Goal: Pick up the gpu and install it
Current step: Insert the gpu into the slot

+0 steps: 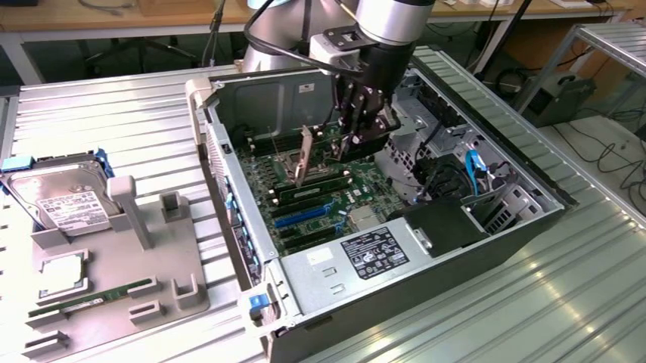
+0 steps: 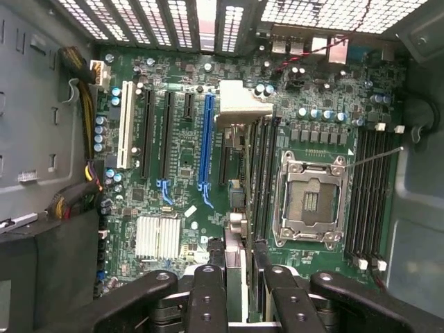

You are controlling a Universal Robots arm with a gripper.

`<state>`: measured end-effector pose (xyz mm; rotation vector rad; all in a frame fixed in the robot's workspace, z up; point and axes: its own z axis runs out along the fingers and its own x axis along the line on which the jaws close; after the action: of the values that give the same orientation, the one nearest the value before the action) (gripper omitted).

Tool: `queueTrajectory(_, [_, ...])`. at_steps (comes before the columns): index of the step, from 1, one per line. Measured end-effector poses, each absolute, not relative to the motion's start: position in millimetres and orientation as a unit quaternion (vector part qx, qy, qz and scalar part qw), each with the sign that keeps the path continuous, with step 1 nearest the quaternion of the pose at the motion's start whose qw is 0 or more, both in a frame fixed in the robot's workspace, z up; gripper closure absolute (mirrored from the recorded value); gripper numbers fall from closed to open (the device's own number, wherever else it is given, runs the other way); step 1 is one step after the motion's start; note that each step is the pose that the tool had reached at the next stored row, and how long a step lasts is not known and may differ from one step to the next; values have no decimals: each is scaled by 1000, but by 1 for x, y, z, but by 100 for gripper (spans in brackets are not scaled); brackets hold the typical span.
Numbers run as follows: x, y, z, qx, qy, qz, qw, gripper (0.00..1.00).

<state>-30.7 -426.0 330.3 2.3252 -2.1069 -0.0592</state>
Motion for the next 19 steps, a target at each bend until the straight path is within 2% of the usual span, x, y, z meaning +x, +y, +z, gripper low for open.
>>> queueTrajectory(19, [-31, -426, 330, 784, -621, -19, 3, 73])
